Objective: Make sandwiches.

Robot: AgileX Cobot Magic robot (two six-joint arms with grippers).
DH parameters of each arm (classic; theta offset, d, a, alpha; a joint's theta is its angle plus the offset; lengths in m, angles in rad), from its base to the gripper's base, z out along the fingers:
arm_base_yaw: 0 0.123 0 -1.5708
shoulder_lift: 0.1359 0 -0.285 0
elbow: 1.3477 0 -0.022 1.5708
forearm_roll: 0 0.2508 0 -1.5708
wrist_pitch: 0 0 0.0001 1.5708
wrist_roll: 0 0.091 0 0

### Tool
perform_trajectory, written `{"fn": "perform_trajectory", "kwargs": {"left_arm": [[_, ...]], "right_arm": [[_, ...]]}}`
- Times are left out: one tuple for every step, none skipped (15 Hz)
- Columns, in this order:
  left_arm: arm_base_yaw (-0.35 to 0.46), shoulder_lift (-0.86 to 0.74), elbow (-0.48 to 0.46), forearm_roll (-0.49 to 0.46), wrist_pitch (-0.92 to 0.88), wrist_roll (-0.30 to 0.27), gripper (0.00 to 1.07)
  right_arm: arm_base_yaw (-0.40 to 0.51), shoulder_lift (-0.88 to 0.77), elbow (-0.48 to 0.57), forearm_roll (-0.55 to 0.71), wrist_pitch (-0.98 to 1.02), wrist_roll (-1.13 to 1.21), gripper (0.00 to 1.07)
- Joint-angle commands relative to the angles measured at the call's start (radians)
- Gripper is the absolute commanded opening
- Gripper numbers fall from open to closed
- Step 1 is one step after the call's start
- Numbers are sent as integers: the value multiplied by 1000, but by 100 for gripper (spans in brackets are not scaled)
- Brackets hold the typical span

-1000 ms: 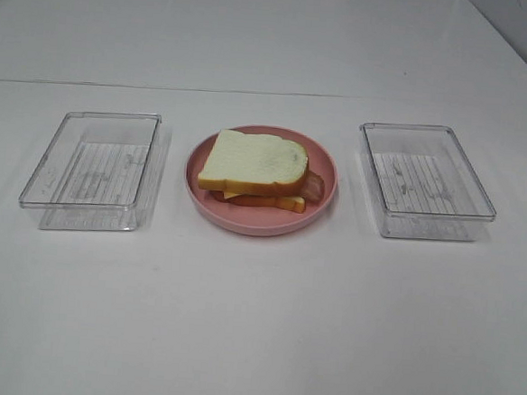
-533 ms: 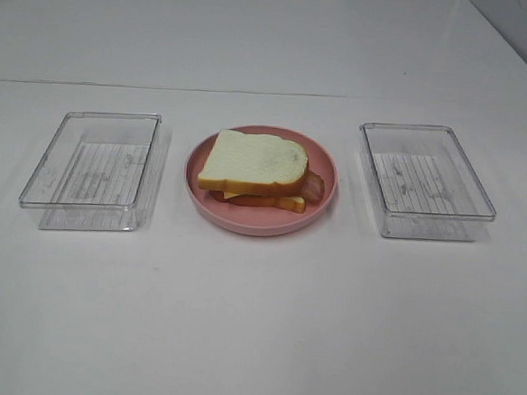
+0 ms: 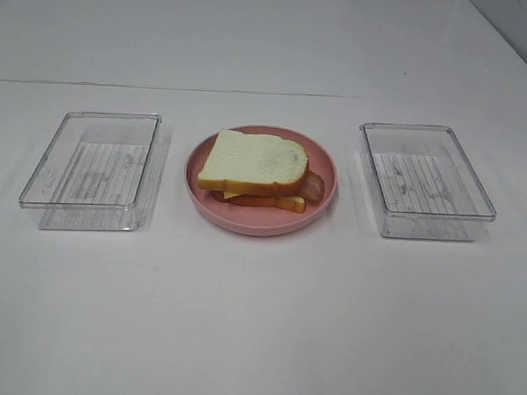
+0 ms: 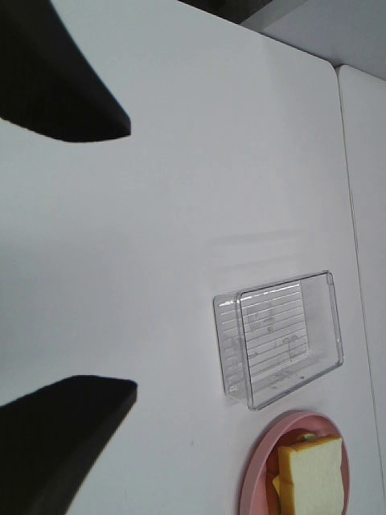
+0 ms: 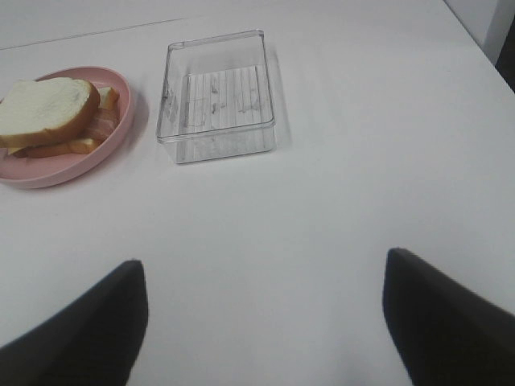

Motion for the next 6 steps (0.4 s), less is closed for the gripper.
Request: {"fn": "perform_trajectory", "kwargs": {"left_arm": [[3,-19,7,-6,-9,3,77],[3,-19,7,-5,-9,3,77],[3,-19,7,-5,-9,3,77],[3,-19,7,-5,-9,3,77],[3,-19,7,-5,-9,3,77],[3,-19,7,-5,-9,3,77]], "right_arm": [[-7,-13,3,5,-12,-7,76],[-7,-13,3,5,-12,-7,76],[-7,-13,3,5,-12,-7,76],[-7,-13,3,5,-12,-7,76],[-7,-13,3,5,-12,-7,76],[-7,-13,3,5,-12,-7,76]]}}
